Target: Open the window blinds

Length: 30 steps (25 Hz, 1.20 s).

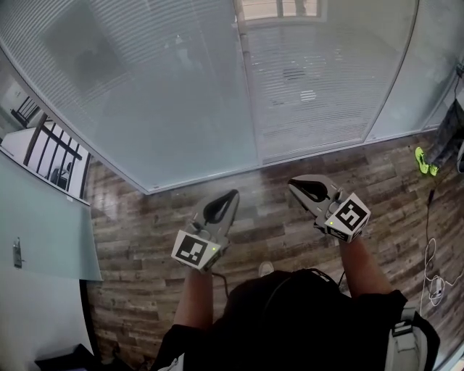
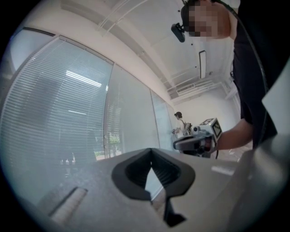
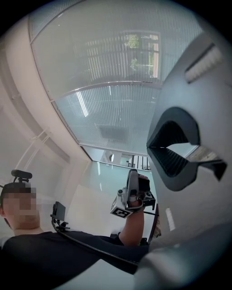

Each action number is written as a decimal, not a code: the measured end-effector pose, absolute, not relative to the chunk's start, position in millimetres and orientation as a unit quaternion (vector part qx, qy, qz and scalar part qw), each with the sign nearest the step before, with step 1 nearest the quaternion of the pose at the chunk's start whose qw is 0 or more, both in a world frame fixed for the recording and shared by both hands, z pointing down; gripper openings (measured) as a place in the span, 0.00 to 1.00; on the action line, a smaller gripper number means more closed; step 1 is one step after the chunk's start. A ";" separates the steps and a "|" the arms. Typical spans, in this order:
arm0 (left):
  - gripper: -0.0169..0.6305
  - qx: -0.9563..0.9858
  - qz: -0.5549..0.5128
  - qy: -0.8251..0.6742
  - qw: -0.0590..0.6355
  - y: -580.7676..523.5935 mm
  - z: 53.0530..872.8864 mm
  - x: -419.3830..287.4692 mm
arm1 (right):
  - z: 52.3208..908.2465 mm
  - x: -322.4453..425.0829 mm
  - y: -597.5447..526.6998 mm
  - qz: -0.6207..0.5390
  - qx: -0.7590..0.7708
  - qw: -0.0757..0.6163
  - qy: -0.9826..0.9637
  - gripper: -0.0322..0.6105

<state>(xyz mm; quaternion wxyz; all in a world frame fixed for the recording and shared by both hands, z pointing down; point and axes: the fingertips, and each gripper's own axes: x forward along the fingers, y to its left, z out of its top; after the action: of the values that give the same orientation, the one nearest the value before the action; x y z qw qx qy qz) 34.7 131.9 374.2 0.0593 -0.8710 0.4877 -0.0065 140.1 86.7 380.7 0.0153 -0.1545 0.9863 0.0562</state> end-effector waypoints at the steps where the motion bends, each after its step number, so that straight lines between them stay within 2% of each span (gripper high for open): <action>1: 0.03 -0.871 -0.007 0.487 0.059 125.7 374.0 30.5 | 380.2 136.6 80.2 0.059 -0.156 0.016 0.986 0.06; 18: 0.03 -0.882 0.001 0.468 0.052 75.0 393.1 -15.3 | 393.9 84.1 35.5 0.073 -0.171 -0.009 0.983 0.06; 30: 0.03 -0.887 0.008 0.459 0.057 68.3 395.1 -13.8 | 391.7 76.0 30.0 0.083 -0.164 -0.020 0.983 0.06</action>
<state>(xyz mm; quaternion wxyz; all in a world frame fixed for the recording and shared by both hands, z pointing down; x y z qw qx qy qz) -13.8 68.3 395.1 0.0568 -0.8865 0.4591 0.0080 76.0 30.0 391.7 -0.0201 -0.1640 0.9827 0.0833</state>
